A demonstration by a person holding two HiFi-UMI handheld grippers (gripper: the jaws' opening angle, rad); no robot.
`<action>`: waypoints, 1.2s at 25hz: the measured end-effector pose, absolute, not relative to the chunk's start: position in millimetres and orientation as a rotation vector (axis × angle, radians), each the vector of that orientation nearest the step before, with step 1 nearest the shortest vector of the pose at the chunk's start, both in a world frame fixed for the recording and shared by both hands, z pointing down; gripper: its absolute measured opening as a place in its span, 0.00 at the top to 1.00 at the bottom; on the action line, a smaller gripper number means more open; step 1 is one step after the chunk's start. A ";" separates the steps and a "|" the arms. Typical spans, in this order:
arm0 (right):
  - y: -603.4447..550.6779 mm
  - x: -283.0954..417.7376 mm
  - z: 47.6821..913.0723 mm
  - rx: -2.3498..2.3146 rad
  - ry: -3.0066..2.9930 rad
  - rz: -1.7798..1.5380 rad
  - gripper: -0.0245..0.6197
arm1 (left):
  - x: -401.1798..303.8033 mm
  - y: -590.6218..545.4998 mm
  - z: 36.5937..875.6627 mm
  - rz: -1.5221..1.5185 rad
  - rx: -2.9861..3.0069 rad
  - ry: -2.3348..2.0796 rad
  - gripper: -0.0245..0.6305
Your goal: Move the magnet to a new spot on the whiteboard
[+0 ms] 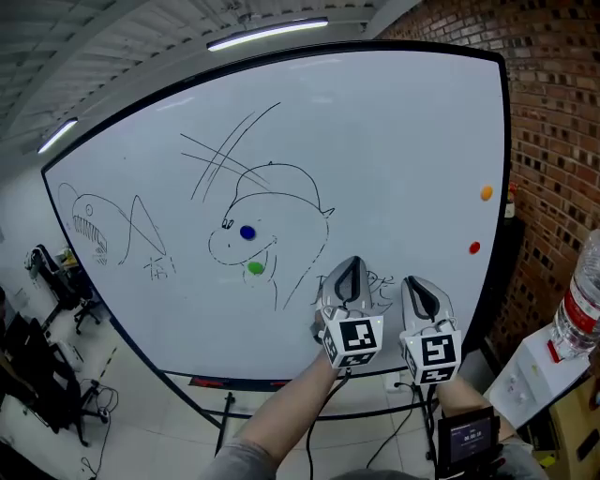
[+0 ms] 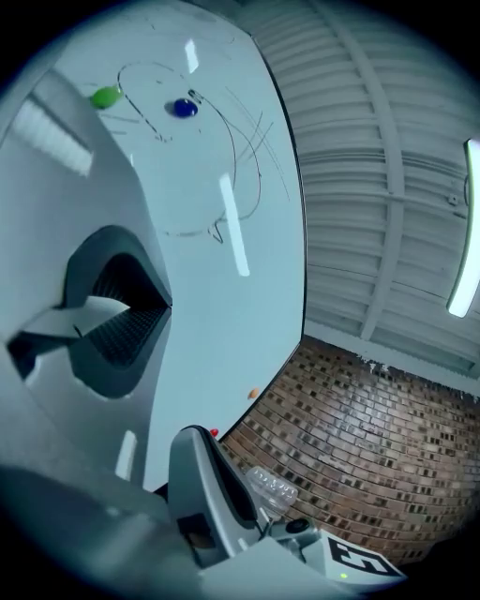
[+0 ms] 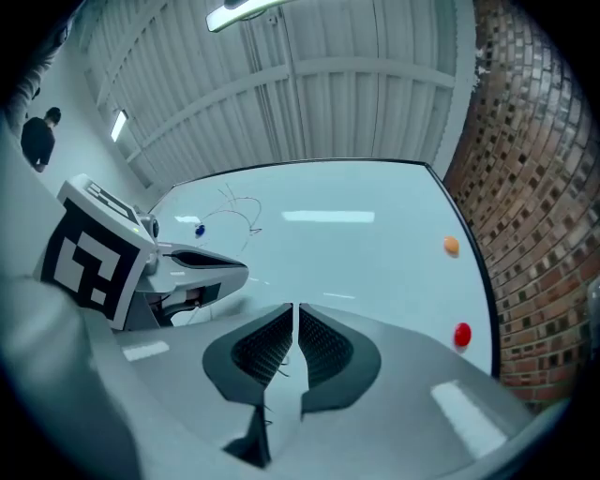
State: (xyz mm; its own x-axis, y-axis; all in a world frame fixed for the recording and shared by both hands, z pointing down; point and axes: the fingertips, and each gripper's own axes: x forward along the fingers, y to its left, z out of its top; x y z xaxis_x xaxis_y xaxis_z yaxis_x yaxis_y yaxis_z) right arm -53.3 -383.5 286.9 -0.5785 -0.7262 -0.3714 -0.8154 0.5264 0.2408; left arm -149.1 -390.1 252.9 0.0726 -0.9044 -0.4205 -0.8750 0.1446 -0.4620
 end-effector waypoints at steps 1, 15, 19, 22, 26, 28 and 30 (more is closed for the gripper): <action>-379.4 -68.2 287.4 -1.287 2.550 0.578 0.92 | -165.2 -385.3 254.8 -0.065 -1.697 1.796 0.96; -323.2 -229.0 292.1 -1.070 2.634 0.578 0.92 | -342.3 -318.0 262.3 -0.065 -1.533 1.998 0.96; -318.4 -242.4 291.6 -1.064 2.633 0.584 0.92 | -353.4 -314.9 257.8 -0.045 -1.534 1.982 0.96; -318.8 -242.9 291.4 -1.076 2.627 0.585 0.92 | -354.9 -320.6 260.0 -0.046 -1.573 1.966 0.87; -321.6 -237.8 289.3 -1.094 2.621 0.586 0.92 | -348.2 -332.7 261.7 -0.049 -1.648 1.935 0.72; -324.3 -234.0 288.5 -1.106 2.615 0.589 0.92 | -346.9 -336.5 259.6 -0.049 -1.642 1.938 0.70; -325.6 -230.0 287.7 -1.114 2.613 0.591 0.92 | -348.6 -339.4 257.9 -0.057 -1.615 1.960 0.70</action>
State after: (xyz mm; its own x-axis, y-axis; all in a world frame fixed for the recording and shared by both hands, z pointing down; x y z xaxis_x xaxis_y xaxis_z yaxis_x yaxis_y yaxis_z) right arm -230.0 -325.6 287.7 -0.6807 -0.6331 -0.3687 -0.7301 0.6277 0.2700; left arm -348.6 -339.4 257.9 -0.0872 -0.9075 -0.4109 -0.8823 0.2619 -0.3911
